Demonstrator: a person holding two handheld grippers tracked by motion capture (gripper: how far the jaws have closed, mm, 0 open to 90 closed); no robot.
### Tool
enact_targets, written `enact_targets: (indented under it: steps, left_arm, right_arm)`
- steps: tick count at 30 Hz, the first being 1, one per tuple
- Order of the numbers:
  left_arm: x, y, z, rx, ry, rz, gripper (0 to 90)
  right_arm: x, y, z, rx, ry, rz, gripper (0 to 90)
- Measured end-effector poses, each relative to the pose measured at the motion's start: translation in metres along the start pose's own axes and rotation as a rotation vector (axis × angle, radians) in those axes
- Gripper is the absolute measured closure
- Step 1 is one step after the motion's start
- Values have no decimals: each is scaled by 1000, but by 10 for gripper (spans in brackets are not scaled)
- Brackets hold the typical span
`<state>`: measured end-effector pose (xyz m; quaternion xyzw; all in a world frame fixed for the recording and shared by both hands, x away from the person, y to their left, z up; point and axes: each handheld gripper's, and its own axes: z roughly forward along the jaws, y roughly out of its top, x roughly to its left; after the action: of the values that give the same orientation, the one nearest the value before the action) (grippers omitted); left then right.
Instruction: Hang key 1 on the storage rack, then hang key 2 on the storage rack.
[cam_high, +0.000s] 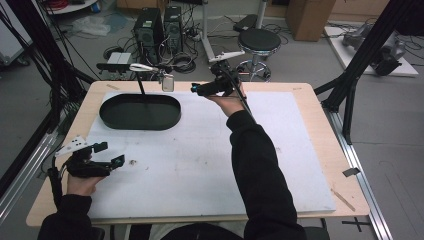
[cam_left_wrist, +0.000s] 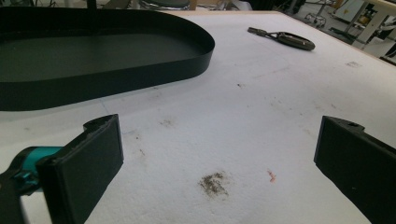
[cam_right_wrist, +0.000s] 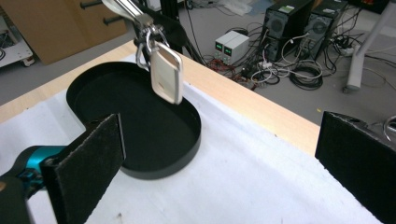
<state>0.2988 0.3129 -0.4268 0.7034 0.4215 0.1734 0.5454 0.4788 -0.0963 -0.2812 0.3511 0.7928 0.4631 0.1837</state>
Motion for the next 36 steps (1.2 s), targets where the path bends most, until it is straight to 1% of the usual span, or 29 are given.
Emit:
enact_targets:
  steps: [1, 2, 4, 5, 6, 8, 11, 12, 13, 14, 15, 16, 18, 22, 31, 36]
  left_arm:
    - [0, 0, 0, 0, 0, 0, 17]
    - [0, 0, 1, -2, 2, 0, 17]
    - [0, 0, 0, -3, 2, 4, 17]
    - [0, 0, 0, -3, 3, 4, 17]
    - [0, 0, 0, -3, 3, 4, 17]
    - [0, 0, -1, -7, 3, 2, 17]
    - [0, 0, 0, -6, 3, 4, 17]
    - [1, 0, 0, -5, 3, 2, 17]
    - [1, 0, 0, -3, 3, 4, 18]
    - [1, 0, 0, -3, 2, 4, 18]
    - [1, 0, 0, -3, 2, 3, 17]
    - [1, 0, 0, -4, 2, 3, 17]
    - [1, 0, 0, -5, 3, 2, 17]
    - [1, 0, 0, -4, 2, 3, 18]
    - [1, 0, 1, -2, 1, 5, 17]
    - [1, 0, 1, -1, 0, 5, 18]
  right_arm:
    - [-1, -3, -2, 4, -6, 7, 7]
    - [-3, -7, -4, -3, -14, 5, 7]
    - [-7, -15, -7, -9, -24, 19, 8]
    - [-9, -18, -8, -7, -27, 22, 7]
    - [-11, -21, -9, 4, -31, 36, 8]
    - [-13, -24, -10, 1, -39, 35, 7]
    - [-21, -36, -14, 9, -39, 67, 7]
    - [-21, -36, -14, 9, -39, 67, 7]
    - [-26, -41, -16, 17, -43, 69, 7]
    - [-26, -41, -16, 17, -43, 69, 7]
    - [-30, -45, -18, 15, -48, 74, 8]
    - [-30, -45, -18, 15, -48, 74, 8]
    - [-34, -49, -20, 15, -56, 76, 7]
    - [-44, -58, -22, 25, -72, 94, 8]
    - [-60, -75, -23, 38, -86, 125, 7]
    - [-69, -86, -20, 67, -101, 142, 7]
